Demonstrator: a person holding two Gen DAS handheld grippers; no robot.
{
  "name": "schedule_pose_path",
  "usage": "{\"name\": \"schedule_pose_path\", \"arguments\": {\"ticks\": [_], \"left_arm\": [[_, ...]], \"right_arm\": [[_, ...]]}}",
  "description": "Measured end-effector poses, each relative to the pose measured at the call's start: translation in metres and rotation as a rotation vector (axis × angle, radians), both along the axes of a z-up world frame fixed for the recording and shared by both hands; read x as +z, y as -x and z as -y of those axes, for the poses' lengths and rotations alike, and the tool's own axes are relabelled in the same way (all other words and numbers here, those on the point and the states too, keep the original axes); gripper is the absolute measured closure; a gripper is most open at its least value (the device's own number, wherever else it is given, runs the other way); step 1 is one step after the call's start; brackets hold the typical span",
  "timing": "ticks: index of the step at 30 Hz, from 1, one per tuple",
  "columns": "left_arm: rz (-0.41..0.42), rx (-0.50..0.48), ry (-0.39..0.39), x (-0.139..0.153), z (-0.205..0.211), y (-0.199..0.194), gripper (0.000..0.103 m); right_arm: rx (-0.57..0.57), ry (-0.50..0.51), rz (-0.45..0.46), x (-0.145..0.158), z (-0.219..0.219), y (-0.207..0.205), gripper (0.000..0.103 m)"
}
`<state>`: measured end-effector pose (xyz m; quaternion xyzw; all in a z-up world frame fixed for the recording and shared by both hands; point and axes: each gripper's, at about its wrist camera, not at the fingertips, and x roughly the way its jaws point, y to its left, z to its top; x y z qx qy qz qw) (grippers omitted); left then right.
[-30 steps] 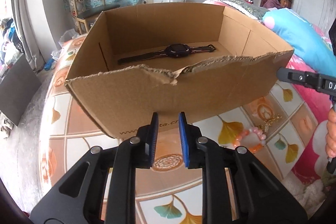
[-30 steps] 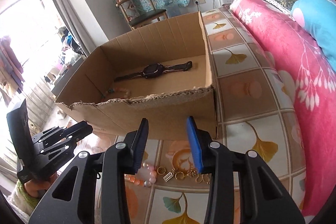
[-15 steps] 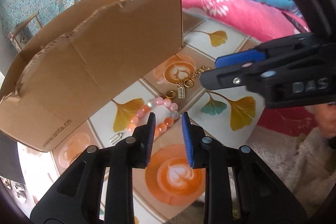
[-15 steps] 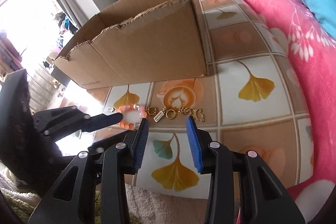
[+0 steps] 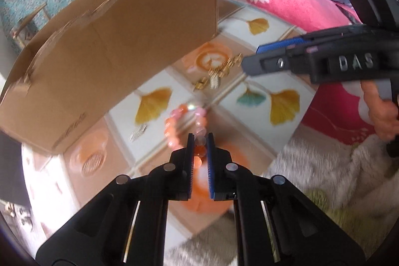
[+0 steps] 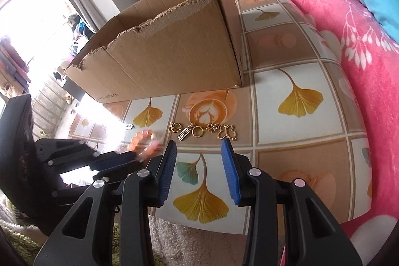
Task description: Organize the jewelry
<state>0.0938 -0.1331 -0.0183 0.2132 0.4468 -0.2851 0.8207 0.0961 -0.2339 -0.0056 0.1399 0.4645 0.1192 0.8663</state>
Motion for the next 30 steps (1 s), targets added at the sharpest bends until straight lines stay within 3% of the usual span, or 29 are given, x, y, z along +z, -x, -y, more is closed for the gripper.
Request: {"name": "schedule_pose_path", "arguments": {"ticks": [7, 16, 20, 26, 30], "left_arm": [[-0.028, 0.163, -0.036, 0.000, -0.050, 0.001, 0.095], [0.034, 0.311, -0.035, 0.003, -0.093, -0.027, 0.094], [0.082, 0.325, 0.010, 0.015, -0.101, -0.030, 0.081], [0.059, 0.268, 0.114, 0.022, -0.092, -0.031, 0.080], [0.022, 0.189, 0.128, 0.013, -0.068, -0.037, 0.079]], "right_arm": [[0.052, 0.056, -0.018, -0.009, -0.017, -0.015, 0.091], [0.043, 0.136, -0.010, -0.013, -0.018, -0.046, 0.095], [0.005, 0.135, -0.009, -0.008, -0.010, -0.054, 0.095], [0.067, 0.118, -0.007, 0.001, -0.020, -0.035, 0.095], [0.081, 0.083, -0.047, -0.004, -0.027, -0.026, 0.094]]}}
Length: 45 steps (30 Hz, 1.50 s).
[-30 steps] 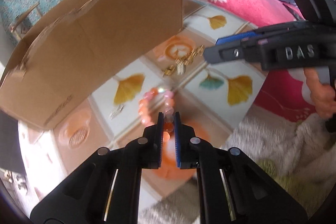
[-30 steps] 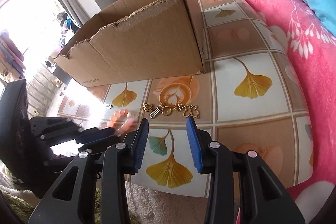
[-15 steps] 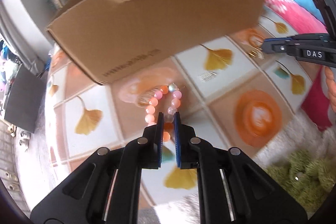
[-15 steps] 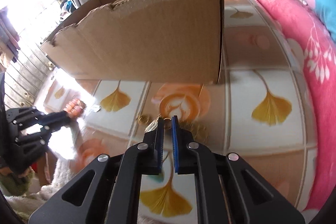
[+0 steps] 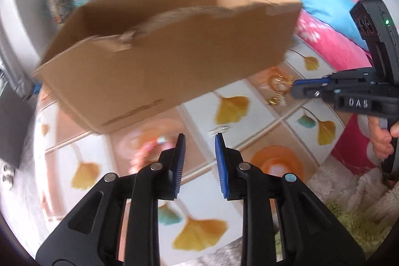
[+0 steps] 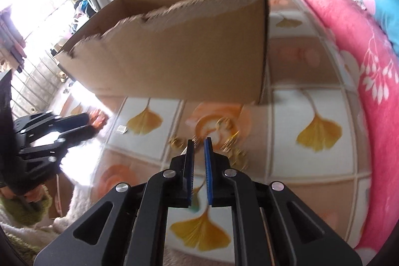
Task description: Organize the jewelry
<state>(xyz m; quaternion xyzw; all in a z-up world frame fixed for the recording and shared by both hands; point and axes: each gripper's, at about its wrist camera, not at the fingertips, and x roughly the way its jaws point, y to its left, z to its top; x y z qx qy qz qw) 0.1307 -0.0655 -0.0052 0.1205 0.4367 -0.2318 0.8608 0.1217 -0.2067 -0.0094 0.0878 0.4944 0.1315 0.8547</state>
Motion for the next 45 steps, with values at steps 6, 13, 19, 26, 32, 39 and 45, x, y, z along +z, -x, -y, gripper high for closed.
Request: {"name": "schedule_pose_path", "arguments": {"ticks": [6, 13, 19, 26, 32, 39, 45], "left_arm": [[-0.028, -0.063, -0.018, -0.014, 0.022, -0.010, 0.074], [-0.044, -0.043, -0.032, -0.023, 0.028, -0.016, 0.075], [-0.042, -0.063, -0.041, -0.022, 0.037, -0.015, 0.093], [-0.051, -0.052, -0.041, -0.022, 0.037, -0.011, 0.099], [-0.074, -0.021, -0.013, -0.023, 0.035, -0.003, 0.099], [-0.071, -0.013, 0.030, -0.015, 0.030, 0.011, 0.099], [-0.076, 0.012, 0.048, -0.014, 0.019, 0.011, 0.099]], "right_arm": [[-0.008, -0.030, -0.032, -0.007, -0.005, 0.005, 0.091], [-0.015, -0.041, -0.021, -0.007, 0.000, 0.001, 0.088], [-0.018, -0.048, -0.016, -0.006, 0.004, 0.001, 0.088], [-0.018, -0.050, -0.020, -0.008, 0.004, 0.003, 0.088], [-0.010, -0.042, -0.013, -0.005, 0.000, 0.004, 0.088], [0.002, -0.026, -0.021, -0.005, -0.007, 0.003, 0.086], [-0.006, -0.008, -0.025, -0.006, -0.011, -0.002, 0.072]]}}
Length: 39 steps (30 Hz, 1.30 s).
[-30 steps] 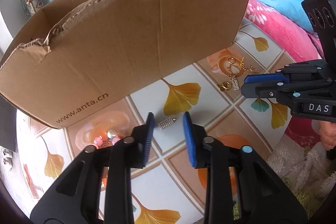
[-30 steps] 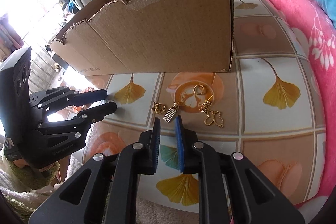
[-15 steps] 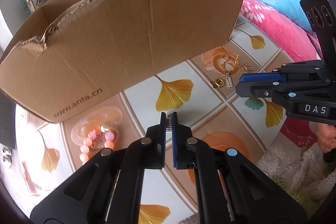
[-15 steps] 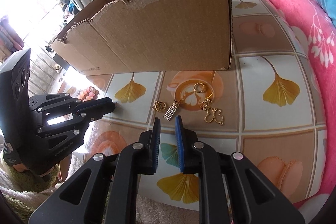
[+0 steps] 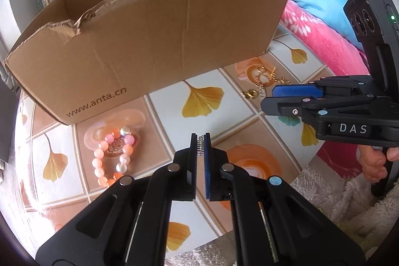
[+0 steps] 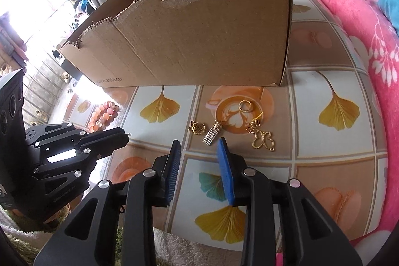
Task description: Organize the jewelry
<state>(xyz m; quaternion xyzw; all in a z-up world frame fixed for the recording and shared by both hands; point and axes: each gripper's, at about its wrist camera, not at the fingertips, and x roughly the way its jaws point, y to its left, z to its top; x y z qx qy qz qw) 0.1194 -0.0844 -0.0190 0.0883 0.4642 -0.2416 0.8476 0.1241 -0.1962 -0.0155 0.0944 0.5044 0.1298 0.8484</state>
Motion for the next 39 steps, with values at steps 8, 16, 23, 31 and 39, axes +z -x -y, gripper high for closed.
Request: {"name": "schedule_pose_path", "arguments": {"ticks": [8, 16, 23, 31, 39], "left_arm": [[-0.005, 0.011, 0.015, -0.001, -0.009, -0.003, 0.099], [-0.007, 0.007, 0.016, 0.000, -0.010, -0.003, 0.099], [-0.009, 0.014, 0.024, 0.001, -0.014, -0.004, 0.099], [-0.013, 0.016, 0.021, 0.000, -0.014, -0.005, 0.099], [-0.007, 0.015, 0.017, -0.001, -0.014, -0.005, 0.099]], "right_arm": [[-0.006, 0.083, 0.012, 0.000, -0.013, -0.007, 0.072], [-0.034, 0.134, 0.016, 0.003, -0.015, -0.006, 0.077], [-0.060, 0.135, 0.006, 0.002, -0.011, -0.012, 0.087], [-0.046, 0.173, 0.018, 0.000, -0.016, -0.014, 0.092], [-0.066, 0.120, 0.008, 0.000, -0.006, -0.013, 0.099]]}}
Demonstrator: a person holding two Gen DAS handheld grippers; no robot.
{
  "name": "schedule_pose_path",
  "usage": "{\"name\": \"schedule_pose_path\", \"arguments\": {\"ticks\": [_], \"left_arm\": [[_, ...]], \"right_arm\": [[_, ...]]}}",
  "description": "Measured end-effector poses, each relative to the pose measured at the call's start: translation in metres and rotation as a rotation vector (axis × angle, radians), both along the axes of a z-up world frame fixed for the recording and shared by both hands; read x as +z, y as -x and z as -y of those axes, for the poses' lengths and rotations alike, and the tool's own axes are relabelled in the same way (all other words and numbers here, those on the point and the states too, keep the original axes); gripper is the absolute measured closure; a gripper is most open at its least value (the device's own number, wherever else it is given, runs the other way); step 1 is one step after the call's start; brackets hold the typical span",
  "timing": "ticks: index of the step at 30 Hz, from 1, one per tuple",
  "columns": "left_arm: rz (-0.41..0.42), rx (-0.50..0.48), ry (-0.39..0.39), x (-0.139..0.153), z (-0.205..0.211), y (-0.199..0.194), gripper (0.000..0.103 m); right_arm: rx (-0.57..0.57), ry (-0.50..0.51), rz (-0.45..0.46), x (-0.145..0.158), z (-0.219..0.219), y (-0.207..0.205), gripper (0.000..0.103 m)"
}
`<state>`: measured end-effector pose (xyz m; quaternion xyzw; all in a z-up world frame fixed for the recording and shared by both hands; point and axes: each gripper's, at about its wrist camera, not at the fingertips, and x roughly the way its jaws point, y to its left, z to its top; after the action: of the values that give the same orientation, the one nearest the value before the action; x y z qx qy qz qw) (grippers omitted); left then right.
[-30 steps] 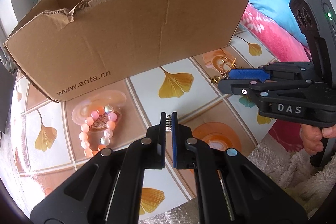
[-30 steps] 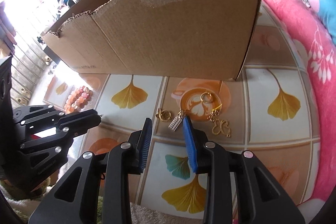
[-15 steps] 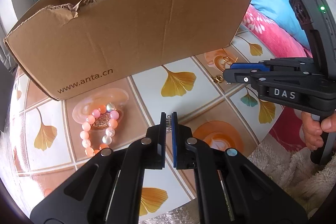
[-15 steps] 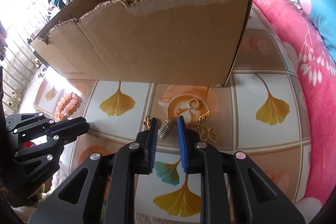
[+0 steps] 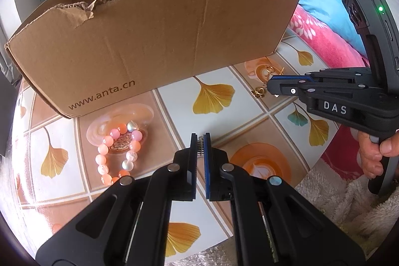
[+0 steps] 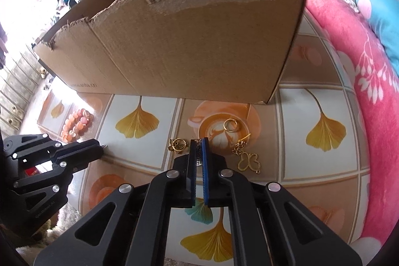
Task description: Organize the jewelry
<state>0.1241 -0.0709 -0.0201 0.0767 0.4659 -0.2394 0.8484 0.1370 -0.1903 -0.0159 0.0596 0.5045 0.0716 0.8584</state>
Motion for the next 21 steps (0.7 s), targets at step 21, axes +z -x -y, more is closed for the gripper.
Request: {"name": "schedule_pose_path", "arguments": {"ticks": [21], "left_arm": [[0.153, -0.003, 0.013, 0.052, -0.014, 0.026, 0.099]], "right_arm": [[0.002, -0.037, 0.157, 0.058, 0.012, 0.021, 0.099]]}}
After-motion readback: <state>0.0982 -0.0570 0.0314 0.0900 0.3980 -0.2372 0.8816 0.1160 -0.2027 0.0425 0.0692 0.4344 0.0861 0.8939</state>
